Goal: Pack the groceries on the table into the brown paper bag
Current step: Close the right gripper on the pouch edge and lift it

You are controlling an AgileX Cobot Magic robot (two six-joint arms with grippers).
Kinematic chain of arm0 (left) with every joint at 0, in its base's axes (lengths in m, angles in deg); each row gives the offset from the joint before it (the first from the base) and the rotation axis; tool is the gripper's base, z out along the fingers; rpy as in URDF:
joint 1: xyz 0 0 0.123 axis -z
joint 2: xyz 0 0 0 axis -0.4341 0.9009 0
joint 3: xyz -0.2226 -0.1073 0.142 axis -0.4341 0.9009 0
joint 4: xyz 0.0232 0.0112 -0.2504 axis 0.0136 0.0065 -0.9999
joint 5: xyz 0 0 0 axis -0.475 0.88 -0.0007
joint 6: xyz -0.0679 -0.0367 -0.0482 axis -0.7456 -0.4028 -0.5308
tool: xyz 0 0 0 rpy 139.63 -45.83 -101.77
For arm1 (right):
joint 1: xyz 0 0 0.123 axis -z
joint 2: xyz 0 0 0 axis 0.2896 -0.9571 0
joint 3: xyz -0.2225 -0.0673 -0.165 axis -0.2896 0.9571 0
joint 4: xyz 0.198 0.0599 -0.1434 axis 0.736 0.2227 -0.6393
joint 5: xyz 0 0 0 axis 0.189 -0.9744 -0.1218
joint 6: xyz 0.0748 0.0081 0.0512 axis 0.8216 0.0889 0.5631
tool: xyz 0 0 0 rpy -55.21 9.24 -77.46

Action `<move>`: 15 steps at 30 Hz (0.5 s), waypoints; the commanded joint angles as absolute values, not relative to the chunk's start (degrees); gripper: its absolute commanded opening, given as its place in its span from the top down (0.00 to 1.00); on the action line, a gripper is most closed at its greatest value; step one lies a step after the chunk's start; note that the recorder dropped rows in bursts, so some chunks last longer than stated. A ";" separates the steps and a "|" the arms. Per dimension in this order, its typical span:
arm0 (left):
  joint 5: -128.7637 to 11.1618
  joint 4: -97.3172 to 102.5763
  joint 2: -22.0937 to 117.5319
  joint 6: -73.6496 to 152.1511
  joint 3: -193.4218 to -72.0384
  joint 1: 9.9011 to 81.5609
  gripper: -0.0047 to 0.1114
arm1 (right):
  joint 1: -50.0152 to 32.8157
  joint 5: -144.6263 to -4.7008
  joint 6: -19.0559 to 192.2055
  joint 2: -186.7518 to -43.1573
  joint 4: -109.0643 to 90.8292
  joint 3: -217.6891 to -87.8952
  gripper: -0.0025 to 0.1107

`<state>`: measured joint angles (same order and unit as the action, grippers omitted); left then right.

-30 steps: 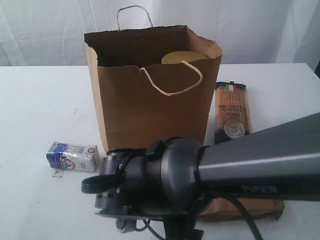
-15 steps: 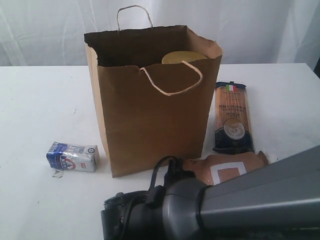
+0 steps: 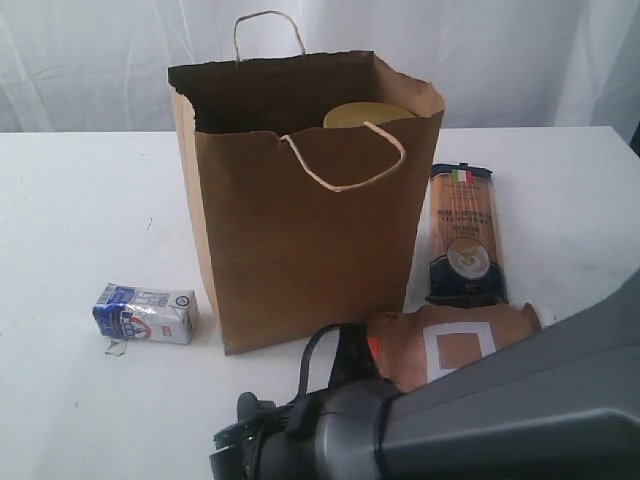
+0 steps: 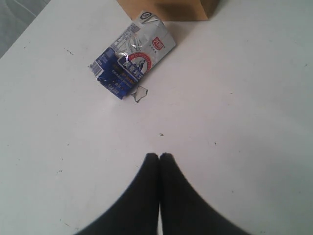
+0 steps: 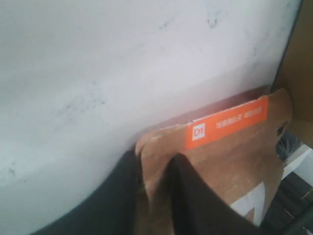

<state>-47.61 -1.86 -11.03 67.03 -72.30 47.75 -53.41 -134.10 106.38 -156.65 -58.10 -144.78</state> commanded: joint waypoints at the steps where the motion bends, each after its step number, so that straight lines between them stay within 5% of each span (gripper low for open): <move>1: -47.67 -2.03 -11.46 66.69 -72.04 47.61 0.96 | -53.16 -132.85 107.69 -154.82 -57.17 -144.42 0.98; 15: -47.67 -2.03 -11.46 66.69 -72.04 47.61 0.96 | -53.41 -131.36 118.35 -132.80 -47.85 -144.42 0.98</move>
